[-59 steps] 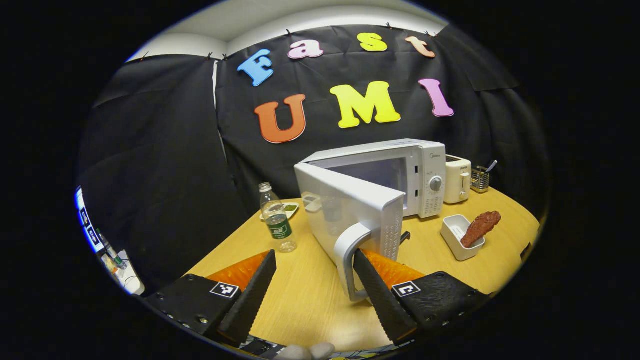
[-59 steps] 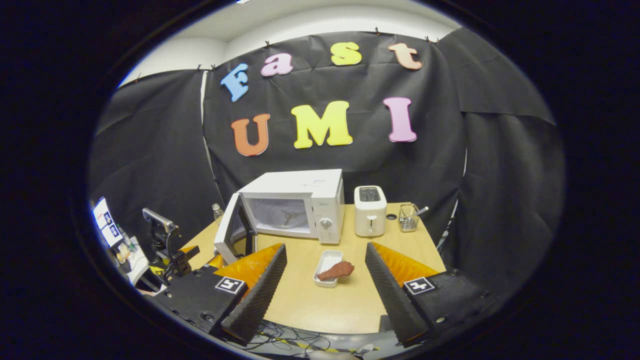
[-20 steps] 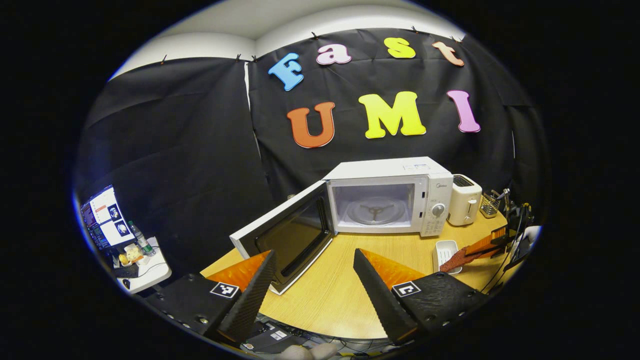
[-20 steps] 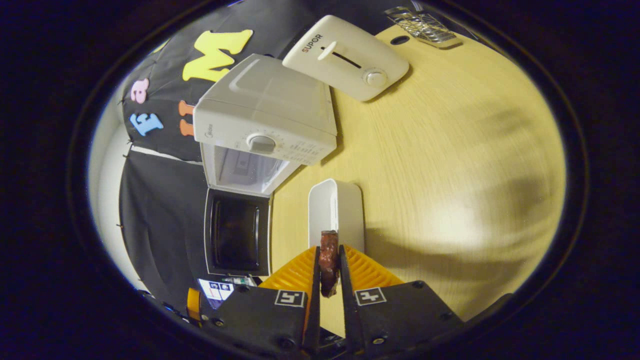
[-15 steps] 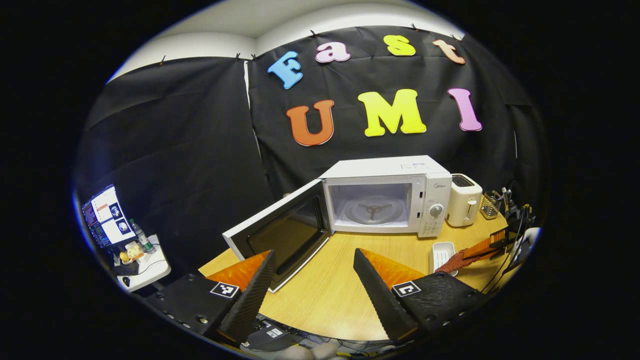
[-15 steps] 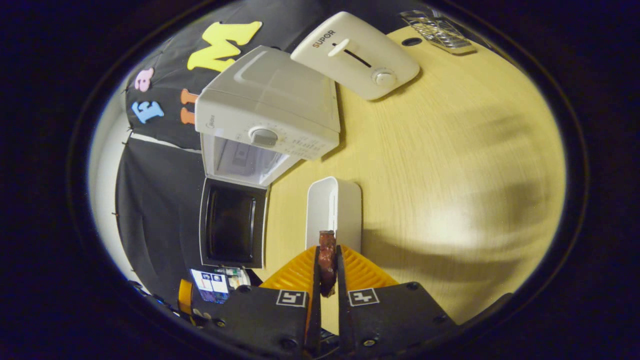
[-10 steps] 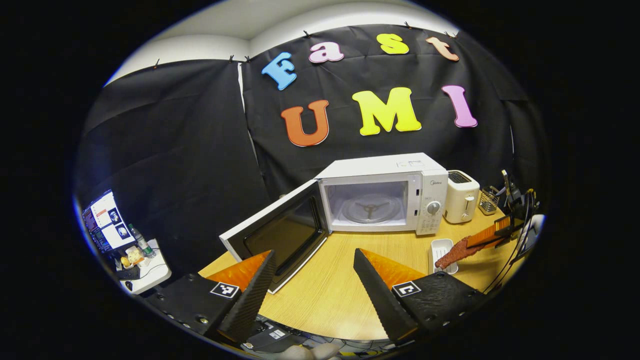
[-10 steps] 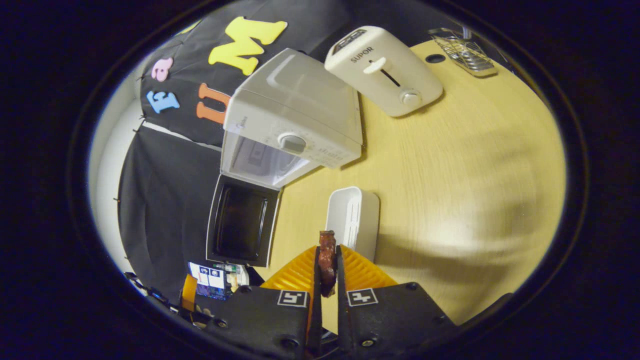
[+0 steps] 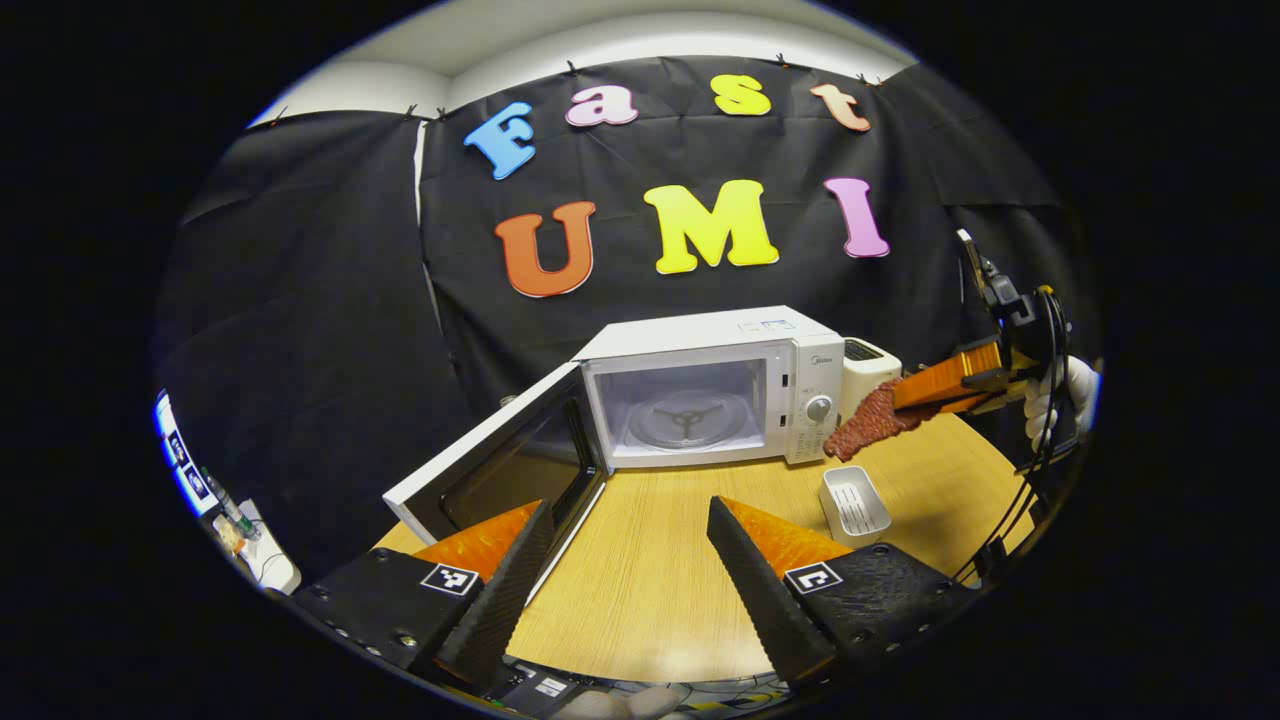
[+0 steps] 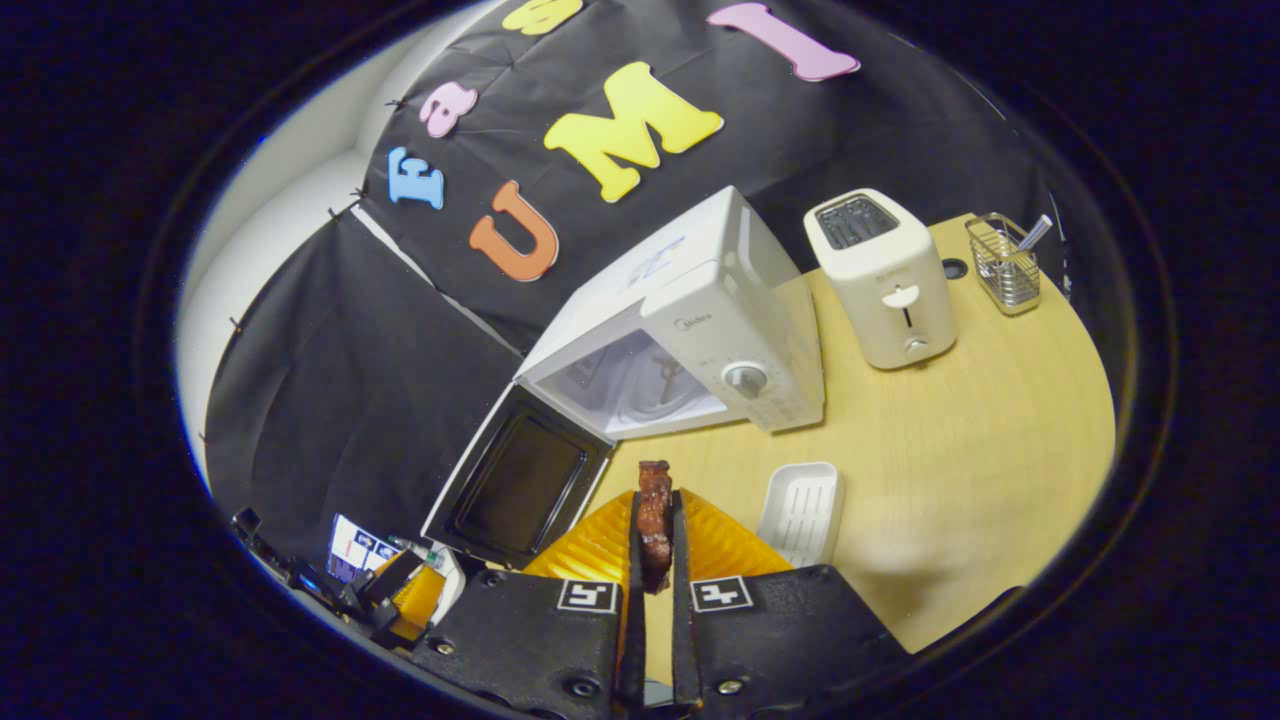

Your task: Open the microwave oven with the left hand, put the food in, and close the microwave oven.

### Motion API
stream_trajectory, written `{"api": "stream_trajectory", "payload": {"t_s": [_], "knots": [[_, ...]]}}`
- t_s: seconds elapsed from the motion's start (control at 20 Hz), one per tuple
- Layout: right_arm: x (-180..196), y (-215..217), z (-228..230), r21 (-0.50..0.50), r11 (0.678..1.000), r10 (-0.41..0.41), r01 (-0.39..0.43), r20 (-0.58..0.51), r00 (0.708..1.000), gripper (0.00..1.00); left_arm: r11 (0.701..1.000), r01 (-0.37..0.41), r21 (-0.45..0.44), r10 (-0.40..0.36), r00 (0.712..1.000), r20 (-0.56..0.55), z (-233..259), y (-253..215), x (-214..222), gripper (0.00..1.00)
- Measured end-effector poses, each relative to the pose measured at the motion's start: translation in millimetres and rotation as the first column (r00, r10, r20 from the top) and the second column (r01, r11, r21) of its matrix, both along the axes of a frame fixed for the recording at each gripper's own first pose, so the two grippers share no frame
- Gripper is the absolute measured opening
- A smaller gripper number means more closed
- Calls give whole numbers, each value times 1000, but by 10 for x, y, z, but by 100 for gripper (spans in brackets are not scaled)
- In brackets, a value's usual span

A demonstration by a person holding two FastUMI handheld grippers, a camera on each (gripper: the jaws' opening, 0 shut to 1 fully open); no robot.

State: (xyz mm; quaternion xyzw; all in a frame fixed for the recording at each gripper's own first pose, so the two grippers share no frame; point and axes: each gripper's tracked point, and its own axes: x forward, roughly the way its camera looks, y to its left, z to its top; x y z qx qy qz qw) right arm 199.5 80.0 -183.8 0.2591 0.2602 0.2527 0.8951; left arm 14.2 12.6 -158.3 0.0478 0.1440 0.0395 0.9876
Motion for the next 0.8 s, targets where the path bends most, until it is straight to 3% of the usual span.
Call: {"api": "stream_trajectory", "payload": {"t_s": [0.3, 0.45, 0.65, 0.8], "knots": [[362, 899, -27, 83, 975, -212, 205, 90, 973, 13, 987, 155, 32, -156, 988, 9, 76, 389, 46, 95], [751, 1260, -198, 187, 928, -337, 322, 56, 940, 13, 977, 207, 55, -206, 978, -9, 29, 536, 61, 95], [1288, 1642, -354, 302, 858, -437, 415, 6, 899, 13, 970, 243, 30, -242, 970, -38, -71, 676, 24, 95], [1734, 1799, -542, 329, 787, -539, 522, -44, 841, 13, 967, 254, 25, -253, 967, -31, -79, 756, -22, 95]]}}
